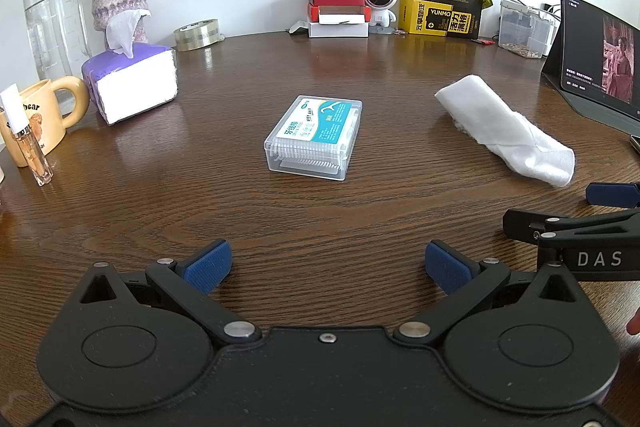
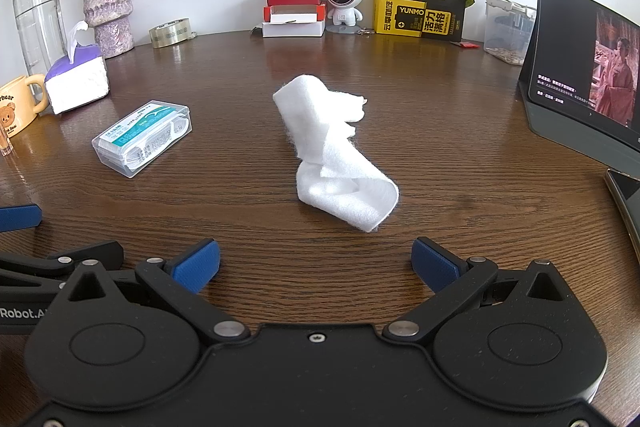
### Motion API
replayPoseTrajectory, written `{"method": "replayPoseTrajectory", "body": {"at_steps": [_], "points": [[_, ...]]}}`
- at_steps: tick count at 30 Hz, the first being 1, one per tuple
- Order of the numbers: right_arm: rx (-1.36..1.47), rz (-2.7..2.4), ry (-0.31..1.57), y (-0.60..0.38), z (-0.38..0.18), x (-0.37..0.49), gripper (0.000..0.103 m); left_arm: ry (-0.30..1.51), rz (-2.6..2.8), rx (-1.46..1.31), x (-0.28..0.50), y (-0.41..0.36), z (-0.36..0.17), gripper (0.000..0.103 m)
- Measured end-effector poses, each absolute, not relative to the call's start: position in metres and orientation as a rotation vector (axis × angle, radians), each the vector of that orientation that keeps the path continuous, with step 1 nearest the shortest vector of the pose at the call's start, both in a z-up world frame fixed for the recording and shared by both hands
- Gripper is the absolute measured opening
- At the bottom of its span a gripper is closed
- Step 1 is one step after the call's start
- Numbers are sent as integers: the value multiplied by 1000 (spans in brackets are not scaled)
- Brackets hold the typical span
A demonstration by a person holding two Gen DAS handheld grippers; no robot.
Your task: Clean container
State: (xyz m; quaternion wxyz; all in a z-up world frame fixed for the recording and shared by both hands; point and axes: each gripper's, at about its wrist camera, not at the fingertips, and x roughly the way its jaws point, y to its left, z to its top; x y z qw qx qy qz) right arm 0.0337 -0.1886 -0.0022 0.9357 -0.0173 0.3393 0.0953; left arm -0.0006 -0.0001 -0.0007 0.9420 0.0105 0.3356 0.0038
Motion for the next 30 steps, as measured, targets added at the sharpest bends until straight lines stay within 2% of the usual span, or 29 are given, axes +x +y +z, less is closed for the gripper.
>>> {"method": "replayPoseTrajectory", "body": {"at_steps": [22, 30], "points": [[-35, 195, 694, -189, -2, 34, 103, 684, 9, 24, 0, -2, 0, 103], [-33, 194, 694, -188, -2, 34, 103, 752, 5, 0, 31, 13, 16, 103]]}}
